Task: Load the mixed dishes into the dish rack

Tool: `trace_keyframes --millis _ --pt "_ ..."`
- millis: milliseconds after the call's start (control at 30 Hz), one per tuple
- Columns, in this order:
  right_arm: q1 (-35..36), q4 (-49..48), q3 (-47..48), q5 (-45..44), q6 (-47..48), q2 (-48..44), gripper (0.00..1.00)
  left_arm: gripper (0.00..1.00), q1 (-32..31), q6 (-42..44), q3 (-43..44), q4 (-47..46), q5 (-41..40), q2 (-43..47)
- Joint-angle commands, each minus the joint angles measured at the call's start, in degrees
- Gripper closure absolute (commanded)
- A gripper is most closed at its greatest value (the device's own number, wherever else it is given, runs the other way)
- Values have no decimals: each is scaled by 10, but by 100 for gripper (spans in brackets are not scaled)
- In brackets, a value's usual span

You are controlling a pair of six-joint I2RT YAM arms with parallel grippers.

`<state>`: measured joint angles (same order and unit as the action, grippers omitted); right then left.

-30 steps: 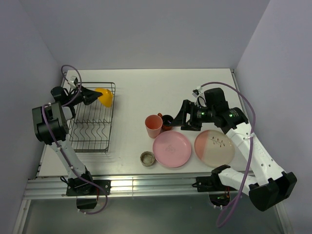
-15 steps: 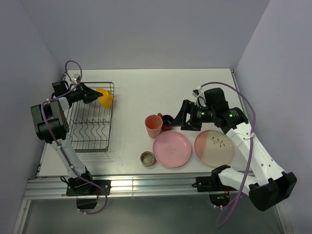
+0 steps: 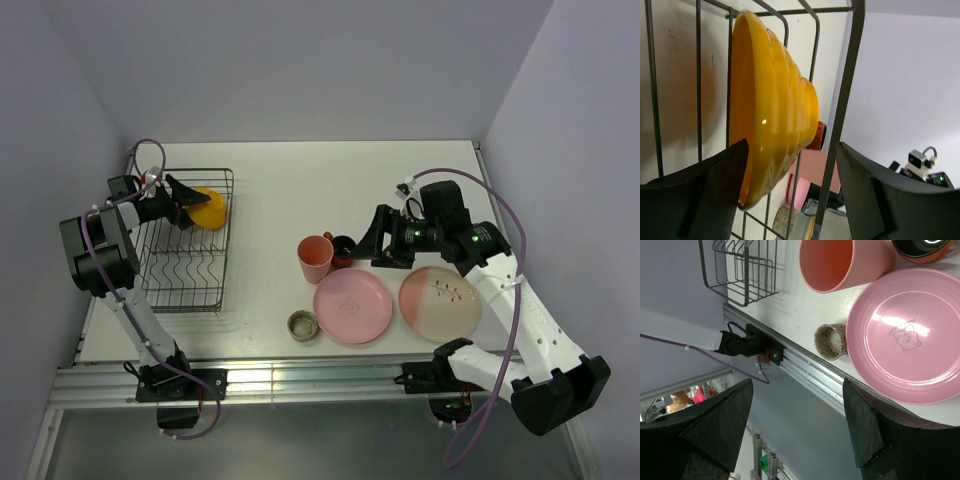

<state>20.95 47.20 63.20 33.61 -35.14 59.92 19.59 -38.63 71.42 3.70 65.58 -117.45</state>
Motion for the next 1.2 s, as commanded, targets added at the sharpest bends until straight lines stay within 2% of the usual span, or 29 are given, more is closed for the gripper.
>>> trace_keyframes --millis 0,33,67,133,200,333,433,467,567,667,867,967,1067,1100,1133,1167 --pt "-3 -13 -3 1 -5 -19 21 23 7 18 14 34 -46 72" --pt "-3 -13 -3 1 -5 -20 21 22 8 19 18 45 -55 79" --pt "-3 -13 -2 1 -5 -21 21 7 9 25 28 59 -63 85" --pt "-3 -12 -1 1 -5 -23 21 1 11 29 40 103 -97 105" --pt "-3 -12 -2 0 -7 -27 21 1 13 50 69 149 -123 117" --pt "-3 -12 -4 0 -8 -34 21 1 21 78 129 309 -235 123" --pt "-3 -15 -8 -1 -11 -40 21 1 26 87 149 353 -290 143" --pt "-2 -16 -9 0 -11 -42 21 1 26 91 156 378 -342 149" --pt "-3 -20 -16 2 -15 -47 21 1 29 94 159 398 -390 172" --pt "-3 -25 -22 5 -19 -53 21 1 24 89 156 387 -376 201" --pt "-3 -29 -17 3 -21 -59 21 2 -24 102 195 430 -440 211" --pt "-2 -26 -14 -4 -20 -65 21 12 -49 99 198 448 -475 206" --pt "-2 -21 -10 -8 -19 -67 21 36 -61 89 186 451 -501 204" --pt "-3 -17 -5 -9 -19 -67 21 47 -63 84 181 451 -526 204" --pt "-3 -15 -2 -12 -17 -67 21 73 -64 77 171 452 -540 204" --pt "-2 -12 6 -15 -15 -67 21 84 -64 74 166 450 -549 205"
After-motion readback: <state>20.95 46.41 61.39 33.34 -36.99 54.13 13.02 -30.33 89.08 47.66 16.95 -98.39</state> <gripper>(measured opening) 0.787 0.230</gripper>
